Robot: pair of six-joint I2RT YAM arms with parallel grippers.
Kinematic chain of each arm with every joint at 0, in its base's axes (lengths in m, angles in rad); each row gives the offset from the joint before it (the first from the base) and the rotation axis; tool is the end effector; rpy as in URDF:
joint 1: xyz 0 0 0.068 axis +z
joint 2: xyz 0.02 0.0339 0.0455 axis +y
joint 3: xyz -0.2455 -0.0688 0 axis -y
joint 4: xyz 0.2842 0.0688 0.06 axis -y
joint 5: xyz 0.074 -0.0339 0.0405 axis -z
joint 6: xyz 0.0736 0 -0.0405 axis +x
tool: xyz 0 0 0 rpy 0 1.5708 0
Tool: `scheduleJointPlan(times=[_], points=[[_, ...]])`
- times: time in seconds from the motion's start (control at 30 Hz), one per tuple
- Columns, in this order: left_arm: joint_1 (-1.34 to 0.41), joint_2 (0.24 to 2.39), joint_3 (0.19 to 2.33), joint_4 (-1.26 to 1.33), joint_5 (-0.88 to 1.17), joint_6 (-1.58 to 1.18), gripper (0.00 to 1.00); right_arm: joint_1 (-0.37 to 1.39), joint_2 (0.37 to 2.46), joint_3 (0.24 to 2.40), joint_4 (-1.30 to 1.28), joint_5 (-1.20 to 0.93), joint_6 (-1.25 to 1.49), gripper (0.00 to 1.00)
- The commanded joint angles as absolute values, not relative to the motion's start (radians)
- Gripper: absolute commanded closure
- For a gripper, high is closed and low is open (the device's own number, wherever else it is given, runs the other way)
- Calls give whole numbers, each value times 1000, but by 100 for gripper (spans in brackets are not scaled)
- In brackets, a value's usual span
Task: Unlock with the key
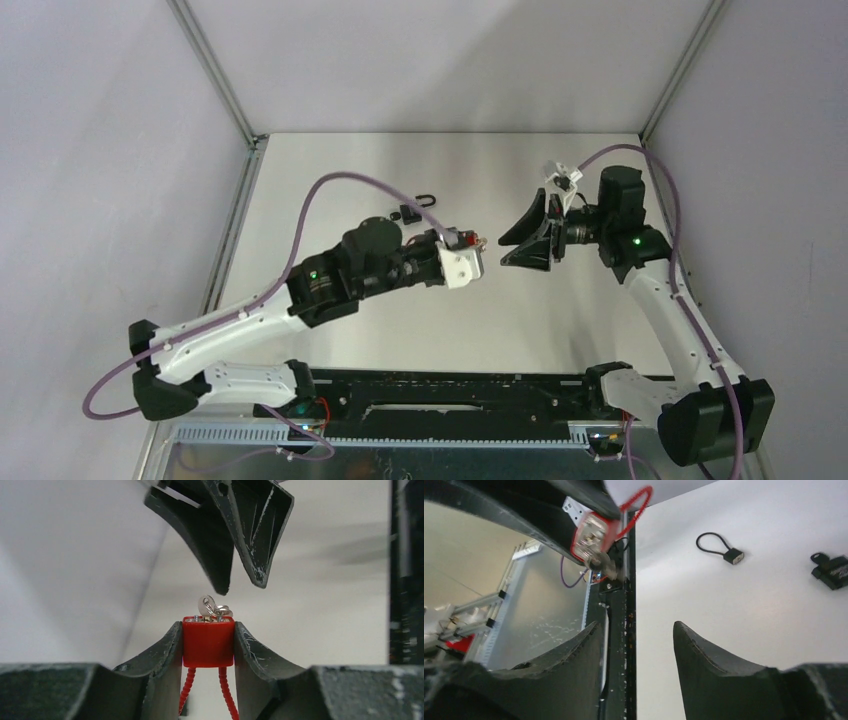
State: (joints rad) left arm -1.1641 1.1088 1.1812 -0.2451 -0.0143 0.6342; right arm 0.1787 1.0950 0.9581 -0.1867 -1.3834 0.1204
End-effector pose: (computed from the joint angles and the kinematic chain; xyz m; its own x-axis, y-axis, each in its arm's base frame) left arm 0.1335 -0.3073 0.3883 0.4861 0.3692 -0.7921 0.7756 0.2355 0.5857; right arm 0.2631 0.1210 0.3245 -0.4247 -0.0540 -0.9037 -0.9053 0.0244 0.4240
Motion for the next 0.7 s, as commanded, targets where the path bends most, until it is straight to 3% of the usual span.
scheduleJointPlan(times=[0.0, 0.37, 0.67], points=[[-1096, 1167, 1306, -311, 209, 354, 100, 186, 1058, 1103, -695, -1425, -514, 44], [-956, 1350, 1516, -507, 595, 159, 100, 210, 999, 1207, -826, -1303, -744, 52], [-950, 1341, 1488, -486, 644, 142, 100, 254, 977, 1207, -772, -1249, -704, 60]])
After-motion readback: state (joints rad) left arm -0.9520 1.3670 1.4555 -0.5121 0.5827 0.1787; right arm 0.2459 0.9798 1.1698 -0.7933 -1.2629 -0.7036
